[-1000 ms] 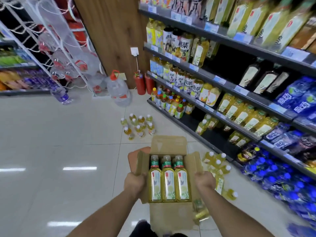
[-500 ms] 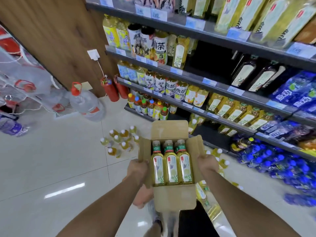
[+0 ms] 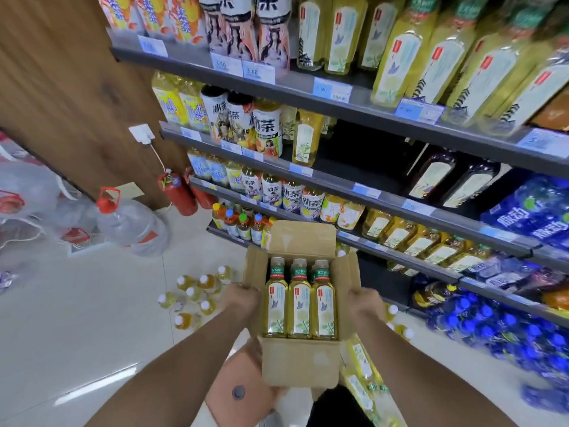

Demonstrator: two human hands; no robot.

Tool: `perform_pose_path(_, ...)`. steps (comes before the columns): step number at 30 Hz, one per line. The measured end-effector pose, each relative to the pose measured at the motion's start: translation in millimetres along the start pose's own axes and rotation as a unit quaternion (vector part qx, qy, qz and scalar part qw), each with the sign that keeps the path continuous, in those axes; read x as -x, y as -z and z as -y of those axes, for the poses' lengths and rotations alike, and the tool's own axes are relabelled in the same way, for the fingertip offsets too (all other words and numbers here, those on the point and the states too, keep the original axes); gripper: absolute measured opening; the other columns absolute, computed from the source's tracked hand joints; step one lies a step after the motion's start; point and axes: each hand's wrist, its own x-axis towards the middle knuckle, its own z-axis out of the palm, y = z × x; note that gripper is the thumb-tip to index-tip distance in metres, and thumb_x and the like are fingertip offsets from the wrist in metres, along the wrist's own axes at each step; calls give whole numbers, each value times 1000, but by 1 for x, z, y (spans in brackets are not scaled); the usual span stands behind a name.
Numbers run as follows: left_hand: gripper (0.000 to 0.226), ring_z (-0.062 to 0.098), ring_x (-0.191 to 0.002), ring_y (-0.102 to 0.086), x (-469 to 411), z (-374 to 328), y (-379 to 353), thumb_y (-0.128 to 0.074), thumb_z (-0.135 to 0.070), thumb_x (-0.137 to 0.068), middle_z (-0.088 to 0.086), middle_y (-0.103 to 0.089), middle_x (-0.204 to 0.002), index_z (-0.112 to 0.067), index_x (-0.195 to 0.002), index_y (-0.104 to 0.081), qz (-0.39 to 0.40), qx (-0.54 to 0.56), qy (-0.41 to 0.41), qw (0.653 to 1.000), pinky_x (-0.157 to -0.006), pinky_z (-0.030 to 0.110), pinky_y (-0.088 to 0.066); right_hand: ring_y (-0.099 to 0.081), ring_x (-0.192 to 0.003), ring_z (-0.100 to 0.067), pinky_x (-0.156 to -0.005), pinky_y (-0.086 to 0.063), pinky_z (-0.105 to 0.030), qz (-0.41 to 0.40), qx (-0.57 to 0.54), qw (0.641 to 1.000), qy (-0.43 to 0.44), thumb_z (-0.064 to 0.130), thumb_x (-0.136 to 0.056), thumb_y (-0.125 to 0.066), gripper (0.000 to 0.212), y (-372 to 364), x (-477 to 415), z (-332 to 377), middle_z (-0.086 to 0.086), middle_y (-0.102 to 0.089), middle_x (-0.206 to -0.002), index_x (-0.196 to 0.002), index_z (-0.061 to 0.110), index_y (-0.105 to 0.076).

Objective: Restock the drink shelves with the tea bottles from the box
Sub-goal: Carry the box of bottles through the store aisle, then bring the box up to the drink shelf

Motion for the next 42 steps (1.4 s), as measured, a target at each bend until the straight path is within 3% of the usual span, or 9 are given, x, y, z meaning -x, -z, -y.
perform_pose_path(4, 15, 27, -81, -70, -52, 2, -31, -69, -26, -87, 6, -71, -87, -16, -78, -64, 4, 9, 53, 999, -76, 40, -61, -66, -98, -34, -84, -54, -38, -8, -4, 1000, -17, 27, -96, -52, 32, -26, -40, 12, -18, -72, -104, -99, 3, -73)
perform_pose_path(10, 22, 24, -74, -70, -145, 17, -86, -71, -24, -84, 0, -70, -75, -25, -65, -61, 12, 8, 91, 996, -74, 42, -62, -60, -115, -35, -89, -46, -34, -11, 55, 997, -53, 32, -101, -49, 37, -85, -121, 18, -16, -67, -121, -119, 5, -67)
perform_pose_path(14, 21, 19, -72, -66, -213, 36, -128, -69, -26, -85, -6, -64, -70, -24, -67, -58, 14, -9, 106, 994, -75, 35, -60, -59, -117, -35, -92, -45, -36, -13, 70, 994, -77, 38, -100, -47, 43, -147, -182, 1, -16, -65, -124, -119, 5, -67)
perform_pose_path(20, 21, 10, -63, -60, -308, 71, -185, -63, -33, -83, -8, -63, -67, -22, -66, -56, 27, -78, 104, 991, -63, 24, -54, -64, -106, -37, -88, -48, -37, -22, 50, 992, -114, 39, -99, -50, 43, -234, -256, -36, -19, -70, -110, -107, 3, -73)
perform_pose_path(27, 11, 20, -78, -66, -375, 100, -230, -66, -35, -83, -1, -69, -82, -24, -87, -65, 50, -95, 77, 991, -74, 33, -60, -63, -103, -39, -89, -48, -38, -16, 48, 993, -105, 36, -99, -50, 41, -292, -312, -67, -18, -71, -109, -106, 4, -73)
perform_pose_path(30, 14, 22, -83, -65, -390, 108, -247, -68, -32, -86, 0, -65, -84, -23, -84, -58, 57, -99, 86, 990, -78, 34, -59, -65, -101, -37, -88, -49, -36, -16, 57, 992, -109, 39, -99, -49, 41, -305, -328, -77, -15, -72, -109, -105, 7, -74)
perform_pose_path(35, 14, 15, -73, -61, -421, 105, -265, -64, -37, -86, -6, -62, -75, -25, -82, -57, 61, -126, 70, 988, -65, 26, -54, -65, -96, -39, -77, -47, -33, -31, 34, 992, -117, 37, -100, -49, 41, -314, -352, -85, -18, -72, -104, -102, 5, -75)
perform_pose_path(39, 18, 25, -84, -66, -433, 107, -263, -66, -37, -86, 2, -66, -84, -20, -89, -61, 57, -155, 49, 985, -77, 35, -59, -65, -94, -40, -79, -49, -36, -32, 32, 995, -93, 38, -99, -52, 42, -318, -360, -91, -21, -72, -103, -103, 3, -74)
perform_pose_path(42, 24, 25, -85, -66, -429, 116, -262, -62, -33, -92, 5, -66, -86, -13, -101, -71, 65, -211, 17, 975, -71, 31, -55, -64, -93, -37, -78, -47, -33, -16, 40, 994, -104, 37, -100, -50, 41, -319, -353, -92, -19, -72, -105, -102, 4, -74)
